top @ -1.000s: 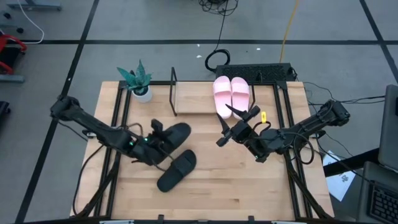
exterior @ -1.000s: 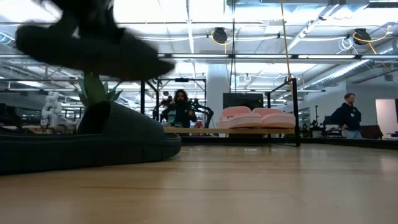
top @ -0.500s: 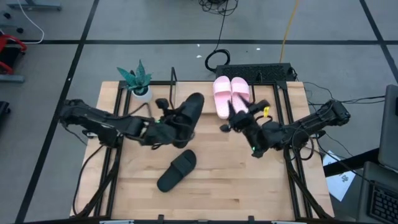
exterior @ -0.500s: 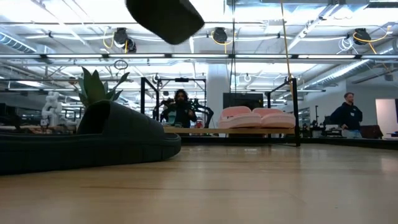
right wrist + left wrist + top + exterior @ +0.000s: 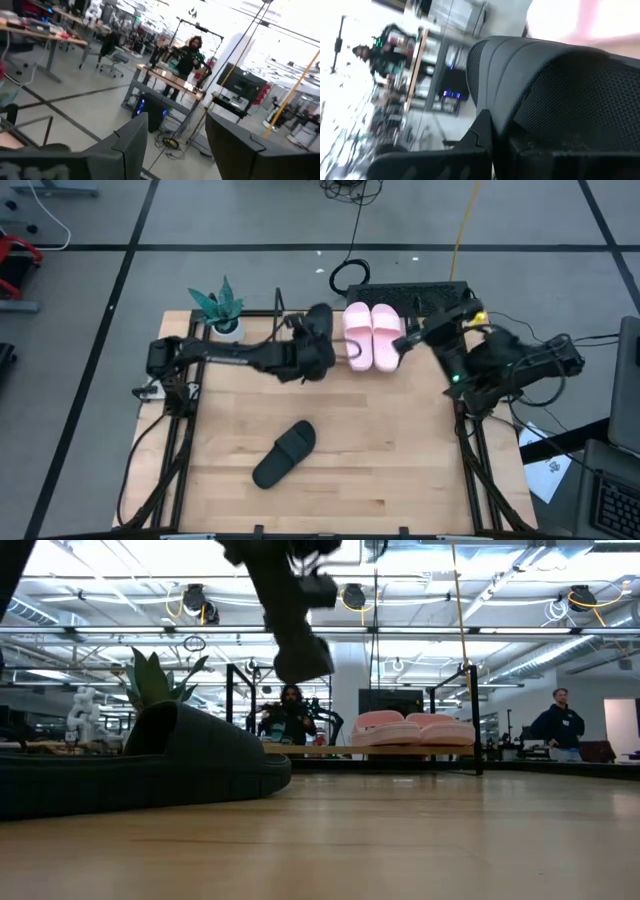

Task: Pick and place slides into the shelf
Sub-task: Put the left black slipper on the shelf

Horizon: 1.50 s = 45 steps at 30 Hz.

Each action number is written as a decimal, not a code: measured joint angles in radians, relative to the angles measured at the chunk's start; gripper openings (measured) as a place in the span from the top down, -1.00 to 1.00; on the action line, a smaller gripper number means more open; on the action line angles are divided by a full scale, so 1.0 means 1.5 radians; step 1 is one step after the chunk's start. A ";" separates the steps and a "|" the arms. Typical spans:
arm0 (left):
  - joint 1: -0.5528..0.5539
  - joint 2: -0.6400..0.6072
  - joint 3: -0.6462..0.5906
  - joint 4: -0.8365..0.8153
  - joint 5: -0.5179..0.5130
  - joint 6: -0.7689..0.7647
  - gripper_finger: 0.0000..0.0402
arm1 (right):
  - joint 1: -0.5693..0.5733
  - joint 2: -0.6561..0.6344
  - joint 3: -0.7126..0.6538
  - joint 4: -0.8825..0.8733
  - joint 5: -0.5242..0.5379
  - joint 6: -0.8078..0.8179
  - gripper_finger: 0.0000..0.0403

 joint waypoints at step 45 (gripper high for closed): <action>0.183 0.115 0.000 -0.090 0.123 0.046 1.00 | -0.016 -0.037 0.000 -0.041 -0.077 -0.081 0.06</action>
